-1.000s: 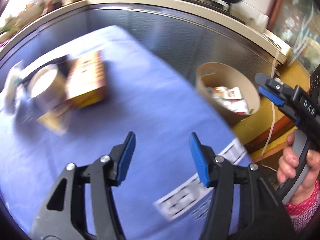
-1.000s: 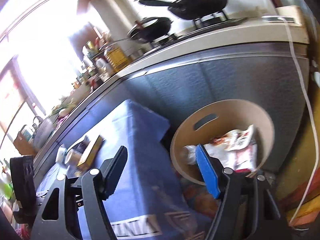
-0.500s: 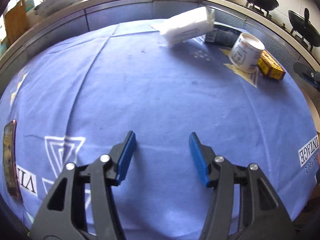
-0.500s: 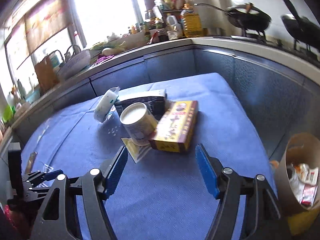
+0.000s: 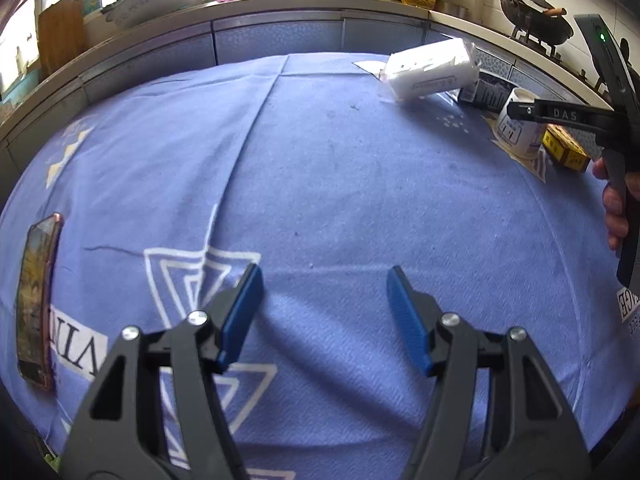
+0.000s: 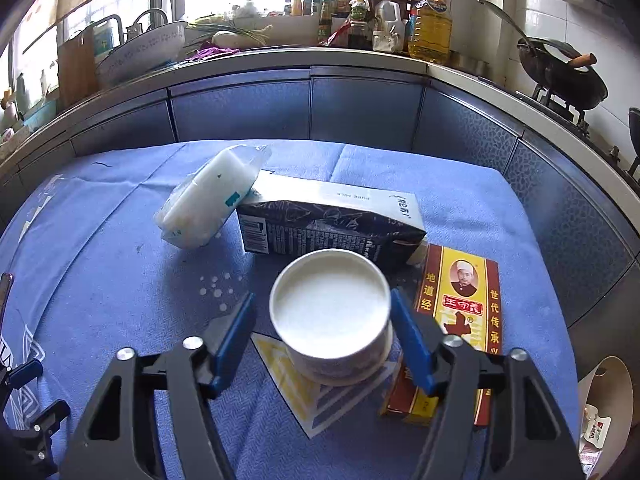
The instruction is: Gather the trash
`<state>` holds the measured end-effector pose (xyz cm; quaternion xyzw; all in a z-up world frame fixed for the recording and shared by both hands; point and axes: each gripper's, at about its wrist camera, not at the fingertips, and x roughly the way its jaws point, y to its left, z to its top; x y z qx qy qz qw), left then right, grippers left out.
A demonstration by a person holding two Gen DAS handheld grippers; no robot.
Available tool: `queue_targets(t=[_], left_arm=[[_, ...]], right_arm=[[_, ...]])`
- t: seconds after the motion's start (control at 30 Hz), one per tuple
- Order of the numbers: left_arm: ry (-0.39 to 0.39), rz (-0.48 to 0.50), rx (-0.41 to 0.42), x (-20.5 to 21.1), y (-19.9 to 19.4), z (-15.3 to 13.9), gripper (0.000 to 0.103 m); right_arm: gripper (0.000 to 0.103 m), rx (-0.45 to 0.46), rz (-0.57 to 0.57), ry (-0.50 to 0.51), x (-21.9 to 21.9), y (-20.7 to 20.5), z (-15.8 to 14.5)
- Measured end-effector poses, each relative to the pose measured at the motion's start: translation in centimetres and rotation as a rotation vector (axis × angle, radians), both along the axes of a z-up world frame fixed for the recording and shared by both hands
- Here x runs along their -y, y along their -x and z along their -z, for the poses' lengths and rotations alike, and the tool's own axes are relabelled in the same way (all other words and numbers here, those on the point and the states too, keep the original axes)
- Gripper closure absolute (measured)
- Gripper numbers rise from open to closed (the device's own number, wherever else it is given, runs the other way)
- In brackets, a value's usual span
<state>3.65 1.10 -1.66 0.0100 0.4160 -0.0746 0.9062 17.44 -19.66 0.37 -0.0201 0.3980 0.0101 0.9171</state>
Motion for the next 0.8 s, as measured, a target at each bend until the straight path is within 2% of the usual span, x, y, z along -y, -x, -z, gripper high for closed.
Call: queue_targets(t=[0.1, 0.23, 0.3, 0.37, 0.47, 0.6, 0.7, 0.8], left_arm=[[0.018, 0.000, -0.002, -0.2, -0.2, 0.0, 0.041], [0.071, 0.003, -0.025, -1.2, 0.0, -0.3, 0.040], [0.105, 0.002, -0.039, -1.7, 0.1, -0.5, 0.038], [0.117, 0.004, -0.035, -1.8, 0.3, -0.9, 0.035], [0.113, 0.017, -0.022, -1.4, 0.8, -1.4, 0.034], [0.096, 0.049, -0.004, -0.2, 1.3, -1.7, 0.032], [0.084, 0.077, -0.010, 0.9, 1.5, -1.5, 0.031], [0.067, 0.100, -0.021, 2.0, 1.4, -1.0, 0.031]], right_arm=[[0.047, -0.028, -0.035, -0.088, -0.7, 1.5, -0.1], [0.045, -0.079, -0.196, -0.307, -3.8, 5.5, -0.4], [0.034, -0.074, -0.256, -0.331, -5.0, 7.4, -0.7], [0.022, -0.020, -0.267, -0.329, -5.1, 9.0, -1.3], [0.021, 0.046, -0.211, -0.366, -3.2, 10.3, -2.4], [0.021, 0.119, -0.012, -0.401, 2.2, 10.8, -3.0], [0.021, 0.112, 0.150, -0.383, 5.7, 10.5, -2.2], [0.021, 0.069, 0.234, -0.349, 7.9, 9.9, -0.8]])
